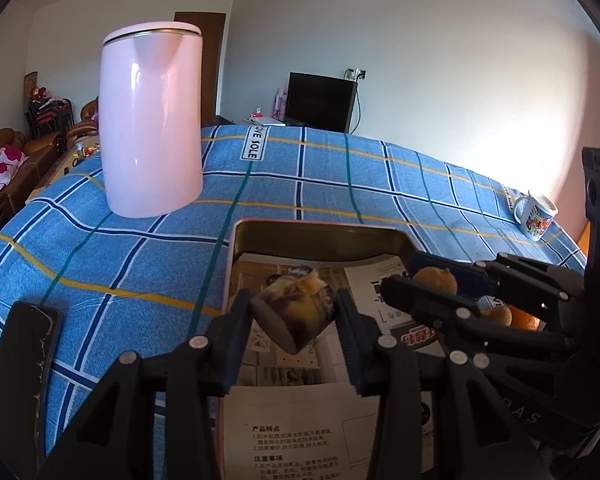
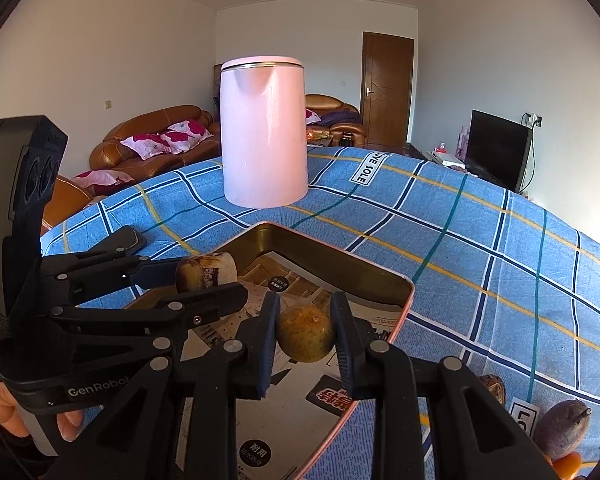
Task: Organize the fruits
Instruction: 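Carry both fruits over the open tin and open both tools to drop them, then grasp the large orange with the left tool while the right tool grasps the mangosteen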
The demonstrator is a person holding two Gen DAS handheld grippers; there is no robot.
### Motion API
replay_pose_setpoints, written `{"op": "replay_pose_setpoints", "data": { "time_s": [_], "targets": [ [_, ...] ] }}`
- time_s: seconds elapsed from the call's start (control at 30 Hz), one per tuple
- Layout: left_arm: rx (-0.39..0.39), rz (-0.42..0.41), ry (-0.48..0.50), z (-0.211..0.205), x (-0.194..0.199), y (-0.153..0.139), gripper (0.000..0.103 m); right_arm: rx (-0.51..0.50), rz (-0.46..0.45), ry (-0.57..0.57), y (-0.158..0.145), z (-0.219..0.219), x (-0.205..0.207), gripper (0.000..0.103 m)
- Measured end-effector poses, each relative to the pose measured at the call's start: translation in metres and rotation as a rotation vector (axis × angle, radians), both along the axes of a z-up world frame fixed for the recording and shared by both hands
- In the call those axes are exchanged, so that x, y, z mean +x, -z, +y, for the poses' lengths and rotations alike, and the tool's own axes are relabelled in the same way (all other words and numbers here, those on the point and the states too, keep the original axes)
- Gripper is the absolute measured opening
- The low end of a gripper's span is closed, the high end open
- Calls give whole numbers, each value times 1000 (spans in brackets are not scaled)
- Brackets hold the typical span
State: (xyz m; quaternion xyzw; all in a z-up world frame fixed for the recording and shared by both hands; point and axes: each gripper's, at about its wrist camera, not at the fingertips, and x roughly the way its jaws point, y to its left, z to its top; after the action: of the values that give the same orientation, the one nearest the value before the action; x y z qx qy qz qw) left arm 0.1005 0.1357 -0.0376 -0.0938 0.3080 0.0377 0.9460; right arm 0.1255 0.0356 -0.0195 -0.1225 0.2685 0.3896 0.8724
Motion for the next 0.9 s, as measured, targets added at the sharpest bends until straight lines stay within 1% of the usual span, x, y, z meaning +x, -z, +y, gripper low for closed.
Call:
{"op": "replay_pose_setpoints", "data": {
  "time_s": [0.3, 0.43, 0.47, 0.53, 0.57, 0.6, 0.63, 0.7, 0.73, 0.77, 0.8, 0.9],
  "targets": [
    [23, 15, -7, 4, 5, 0, 43, -29, 26, -3, 9, 9, 3, 28],
    [45, 2, -23, 3, 1, -2, 43, -24, 39, -5, 9, 8, 3, 29],
    [48, -2, -28, 3, -1, -3, 44, -23, 39, -3, 8, 8, 3, 31],
    [48, -14, -36, 1, -7, -7, 46, -12, 34, 12, 7, 4, 2, 40],
    [54, -26, -40, 0, -10, -10, 50, -1, 34, 21, 6, 1, 2, 47],
    [63, -40, -41, -2, -15, -14, 56, 16, 37, 28, 5, -3, 1, 53],
    [72, -55, -43, -4, -20, -18, 60, 34, 42, 31, 3, -8, -1, 54],
    [80, -94, -42, -11, -31, -27, 78, 59, 43, 33, -1, -21, -7, 57],
    [84, -113, -41, -16, -36, -31, 83, 65, 36, 37, -4, -29, -11, 57],
    [85, -130, -38, -21, -41, -35, 91, 72, 25, 41, -7, -38, -17, 58],
    [82, -150, -26, -28, -45, -39, 93, 83, 14, 45, -9, -49, -23, 61],
    [78, -170, 38, -56, -50, -44, 93, 110, -22, 78, -16, -86, -39, 67]
  ]
}}
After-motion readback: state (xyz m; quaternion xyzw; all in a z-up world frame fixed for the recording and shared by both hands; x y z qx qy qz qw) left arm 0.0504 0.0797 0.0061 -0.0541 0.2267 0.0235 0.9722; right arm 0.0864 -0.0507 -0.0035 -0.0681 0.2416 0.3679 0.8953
